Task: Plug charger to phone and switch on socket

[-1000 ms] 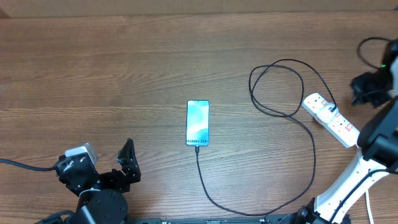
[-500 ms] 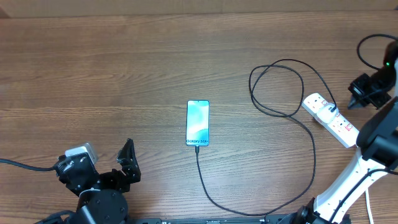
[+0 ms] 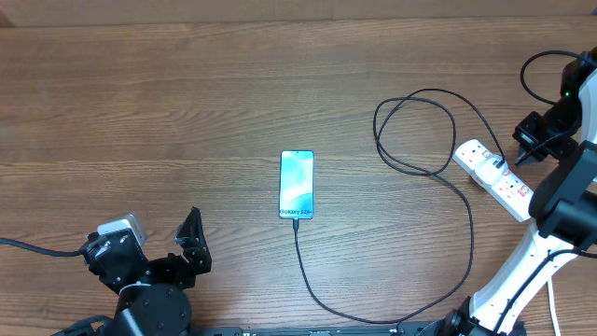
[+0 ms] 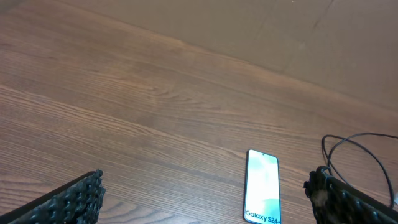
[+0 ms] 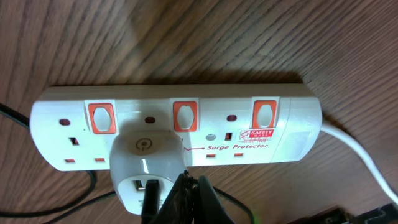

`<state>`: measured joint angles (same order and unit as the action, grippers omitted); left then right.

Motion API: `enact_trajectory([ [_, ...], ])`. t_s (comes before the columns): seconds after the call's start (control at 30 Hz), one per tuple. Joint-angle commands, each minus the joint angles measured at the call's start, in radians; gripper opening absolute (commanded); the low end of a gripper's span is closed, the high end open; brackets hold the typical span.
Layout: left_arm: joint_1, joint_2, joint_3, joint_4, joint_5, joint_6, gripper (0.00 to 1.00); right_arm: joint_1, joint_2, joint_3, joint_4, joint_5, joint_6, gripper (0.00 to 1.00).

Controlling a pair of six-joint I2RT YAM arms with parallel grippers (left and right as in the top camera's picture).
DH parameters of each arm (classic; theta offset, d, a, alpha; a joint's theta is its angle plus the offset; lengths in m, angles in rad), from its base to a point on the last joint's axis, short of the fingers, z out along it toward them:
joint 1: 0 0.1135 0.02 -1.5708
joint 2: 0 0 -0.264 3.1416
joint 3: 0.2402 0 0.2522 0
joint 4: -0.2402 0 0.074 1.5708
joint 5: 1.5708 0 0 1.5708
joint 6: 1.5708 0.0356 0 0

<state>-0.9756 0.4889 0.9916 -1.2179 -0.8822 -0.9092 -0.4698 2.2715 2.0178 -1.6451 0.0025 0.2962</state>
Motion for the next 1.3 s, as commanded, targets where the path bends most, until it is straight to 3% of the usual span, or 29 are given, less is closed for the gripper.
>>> enact_trajectory([
  [0.0, -0.006, -0.010, -0.008, 0.003, -0.003, 0.005, 1.00, -0.022, 0.014, -0.021, -0.007, -0.022, -0.109, 0.04],
  [0.4, -0.006, -0.010, -0.008, 0.003, -0.031, 0.005, 1.00, -0.065, 0.014, -0.208, 0.127, -0.081, -0.159, 0.04],
  [0.8, -0.006, -0.010, -0.008, -0.008, -0.036, 0.005, 1.00, -0.053, 0.014, -0.210, 0.203, -0.150, -0.262, 0.04],
  [1.27, -0.006, -0.010, -0.008, -0.007, -0.038, 0.005, 0.99, -0.051, 0.014, -0.178, 0.234, -0.154, -0.264, 0.04],
])
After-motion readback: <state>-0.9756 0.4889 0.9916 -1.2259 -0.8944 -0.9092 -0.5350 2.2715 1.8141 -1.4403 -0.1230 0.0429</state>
